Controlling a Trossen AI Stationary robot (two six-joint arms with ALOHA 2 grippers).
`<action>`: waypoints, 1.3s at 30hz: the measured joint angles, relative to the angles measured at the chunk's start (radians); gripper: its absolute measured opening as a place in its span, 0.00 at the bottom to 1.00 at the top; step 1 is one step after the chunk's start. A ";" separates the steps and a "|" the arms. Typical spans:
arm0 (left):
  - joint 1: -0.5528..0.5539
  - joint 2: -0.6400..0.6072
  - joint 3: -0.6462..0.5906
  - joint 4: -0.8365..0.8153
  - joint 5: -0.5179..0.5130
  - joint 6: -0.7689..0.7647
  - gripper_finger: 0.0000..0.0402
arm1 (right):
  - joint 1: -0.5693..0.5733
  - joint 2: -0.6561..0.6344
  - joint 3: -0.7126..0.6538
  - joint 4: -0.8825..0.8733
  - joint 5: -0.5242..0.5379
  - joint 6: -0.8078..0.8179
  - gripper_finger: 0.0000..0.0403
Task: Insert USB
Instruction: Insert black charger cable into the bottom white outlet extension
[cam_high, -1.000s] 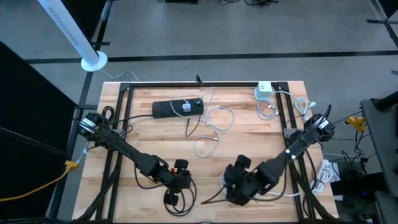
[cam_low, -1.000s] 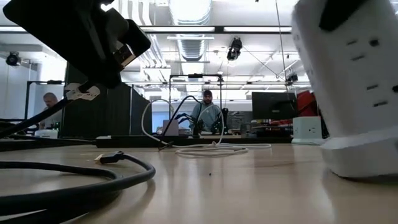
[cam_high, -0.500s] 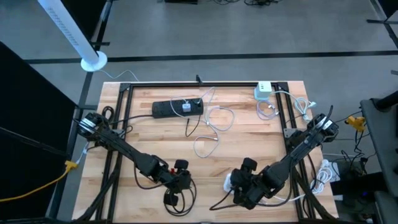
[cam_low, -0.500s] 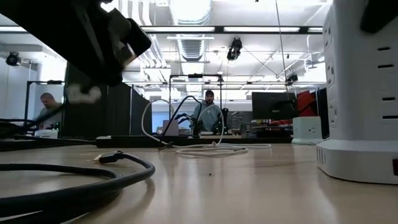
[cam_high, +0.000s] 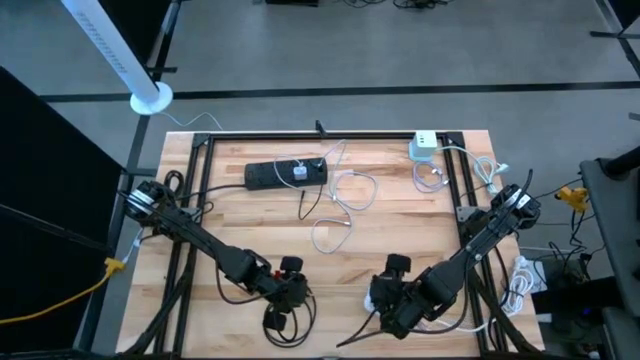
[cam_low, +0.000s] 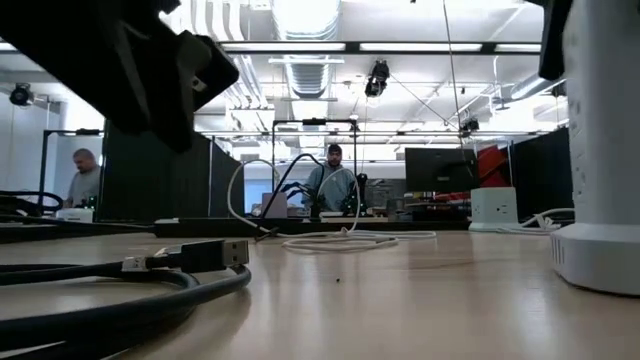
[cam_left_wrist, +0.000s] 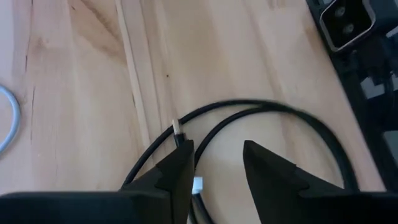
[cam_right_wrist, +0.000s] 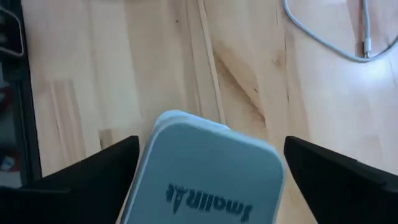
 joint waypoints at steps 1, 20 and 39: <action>0.000 -0.001 0.000 -0.012 0.000 0.000 0.31 | 0.000 0.000 0.000 -0.003 0.004 -0.009 0.97; -0.034 -0.074 -0.001 -0.305 -0.176 -0.048 0.16 | -0.027 -0.003 0.097 -0.060 0.068 -0.185 0.95; 0.152 -0.098 -0.001 -0.247 0.102 0.092 0.12 | -0.040 -0.004 0.303 -0.058 0.178 -0.228 0.96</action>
